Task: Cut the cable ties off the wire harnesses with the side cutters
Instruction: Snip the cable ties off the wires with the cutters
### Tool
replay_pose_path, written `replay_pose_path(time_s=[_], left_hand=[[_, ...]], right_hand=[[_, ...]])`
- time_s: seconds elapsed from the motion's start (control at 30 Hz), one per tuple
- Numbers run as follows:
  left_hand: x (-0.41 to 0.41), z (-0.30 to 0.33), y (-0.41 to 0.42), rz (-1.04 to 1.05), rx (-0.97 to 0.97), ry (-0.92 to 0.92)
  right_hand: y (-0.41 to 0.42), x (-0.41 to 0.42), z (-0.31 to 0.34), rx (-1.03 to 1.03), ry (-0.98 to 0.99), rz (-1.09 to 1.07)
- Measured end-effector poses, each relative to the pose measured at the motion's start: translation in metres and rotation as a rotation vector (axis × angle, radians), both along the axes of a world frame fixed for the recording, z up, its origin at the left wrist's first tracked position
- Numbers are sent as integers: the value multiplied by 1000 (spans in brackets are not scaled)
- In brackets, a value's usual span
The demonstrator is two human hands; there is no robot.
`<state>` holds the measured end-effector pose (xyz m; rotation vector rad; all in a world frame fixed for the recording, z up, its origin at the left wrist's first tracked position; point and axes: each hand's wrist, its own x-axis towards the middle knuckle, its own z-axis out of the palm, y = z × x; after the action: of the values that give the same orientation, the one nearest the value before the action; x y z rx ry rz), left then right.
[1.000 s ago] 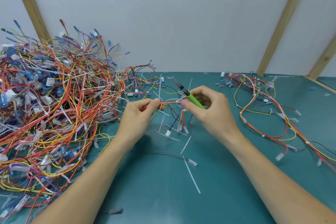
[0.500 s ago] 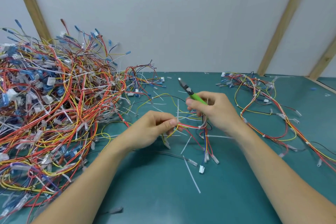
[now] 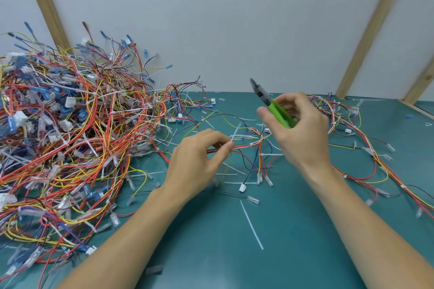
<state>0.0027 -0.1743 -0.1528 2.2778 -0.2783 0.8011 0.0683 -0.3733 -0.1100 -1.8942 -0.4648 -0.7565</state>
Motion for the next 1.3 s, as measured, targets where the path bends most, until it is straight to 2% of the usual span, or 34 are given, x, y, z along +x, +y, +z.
replay_pose_path(time_s=[0.13,0.23,0.3,0.57,0.7,1.0,1.3], left_hand=[[2,5,1,-6,-340,59],[3,8,3,-55,-562,134],[4,10,6,-62,-631,144],[2,15,5,-81,-668,240],[3,15,9,10,-555,243],[0,21,8,18,-378,124],[-1,21,7,51,-310,65]], right_hand=[[-14,1,12,9,-42,120],[-20,2,14,-211,-14,233],[-21,3,11,-364,12,251],[-23,4,10,-594,149,239],[-23,3,10,-659,182,186],[-19,1,11,-639,251,245],[-21,2,13,-621,234,236]])
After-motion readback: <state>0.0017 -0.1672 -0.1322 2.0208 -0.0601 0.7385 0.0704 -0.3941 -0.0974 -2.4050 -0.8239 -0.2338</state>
